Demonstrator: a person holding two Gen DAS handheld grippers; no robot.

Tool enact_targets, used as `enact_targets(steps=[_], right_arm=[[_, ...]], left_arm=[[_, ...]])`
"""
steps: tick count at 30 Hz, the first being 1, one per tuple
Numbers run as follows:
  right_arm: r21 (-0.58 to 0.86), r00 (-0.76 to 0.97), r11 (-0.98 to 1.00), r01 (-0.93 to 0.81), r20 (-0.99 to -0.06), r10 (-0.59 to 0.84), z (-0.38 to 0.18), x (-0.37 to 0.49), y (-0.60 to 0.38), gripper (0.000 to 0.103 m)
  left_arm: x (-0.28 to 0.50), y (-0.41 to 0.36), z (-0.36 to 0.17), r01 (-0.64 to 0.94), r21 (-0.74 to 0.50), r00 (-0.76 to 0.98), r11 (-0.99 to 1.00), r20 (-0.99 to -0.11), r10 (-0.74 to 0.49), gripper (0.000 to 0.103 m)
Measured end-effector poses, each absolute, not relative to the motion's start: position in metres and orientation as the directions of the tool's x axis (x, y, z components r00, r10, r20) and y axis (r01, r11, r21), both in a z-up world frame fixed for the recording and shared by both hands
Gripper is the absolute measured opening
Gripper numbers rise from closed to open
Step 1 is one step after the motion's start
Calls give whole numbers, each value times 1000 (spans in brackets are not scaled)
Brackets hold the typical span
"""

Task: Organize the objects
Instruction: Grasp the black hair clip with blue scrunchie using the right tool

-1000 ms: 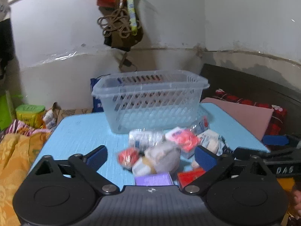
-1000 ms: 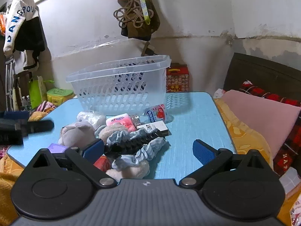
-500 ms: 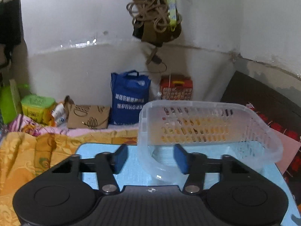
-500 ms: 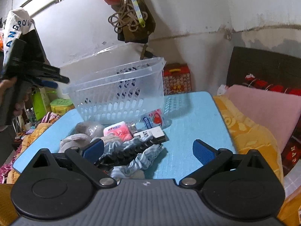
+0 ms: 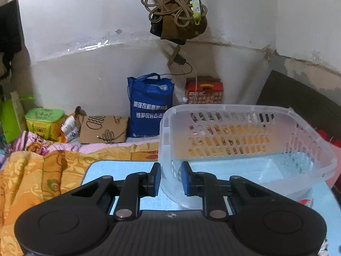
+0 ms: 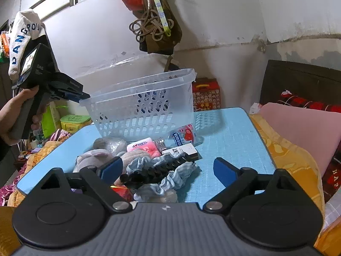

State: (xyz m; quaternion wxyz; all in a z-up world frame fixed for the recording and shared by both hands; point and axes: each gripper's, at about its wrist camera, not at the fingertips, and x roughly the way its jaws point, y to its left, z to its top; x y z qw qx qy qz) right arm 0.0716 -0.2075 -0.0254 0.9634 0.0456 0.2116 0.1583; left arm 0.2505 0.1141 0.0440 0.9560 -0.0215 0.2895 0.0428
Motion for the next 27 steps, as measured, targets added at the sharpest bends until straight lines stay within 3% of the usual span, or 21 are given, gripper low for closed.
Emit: enact_targets(steps=[4, 13, 21, 24, 27], right_arm=[[154, 864, 947, -282, -388, 321, -29, 64, -208, 91], [162, 884, 949, -270, -348, 311, -40, 43, -201, 87], [121, 849, 948, -293, -423, 316, -42, 77, -170, 92], [70, 842, 967, -243, -480, 246, -53, 92, -158, 94], [136, 828, 967, -217, -498, 256, -60, 104, -164, 95]], left_arm=[[247, 104, 43, -109, 43, 833, 993, -542, 115, 25], [244, 110, 42, -114, 3, 844, 994, -527, 98, 26], [240, 107, 39, -95, 28, 853, 995, -513, 96, 29], [237, 104, 38, -92, 40, 855, 995, -509, 100, 29], [237, 104, 38, -89, 37, 857, 995, -506, 96, 29]])
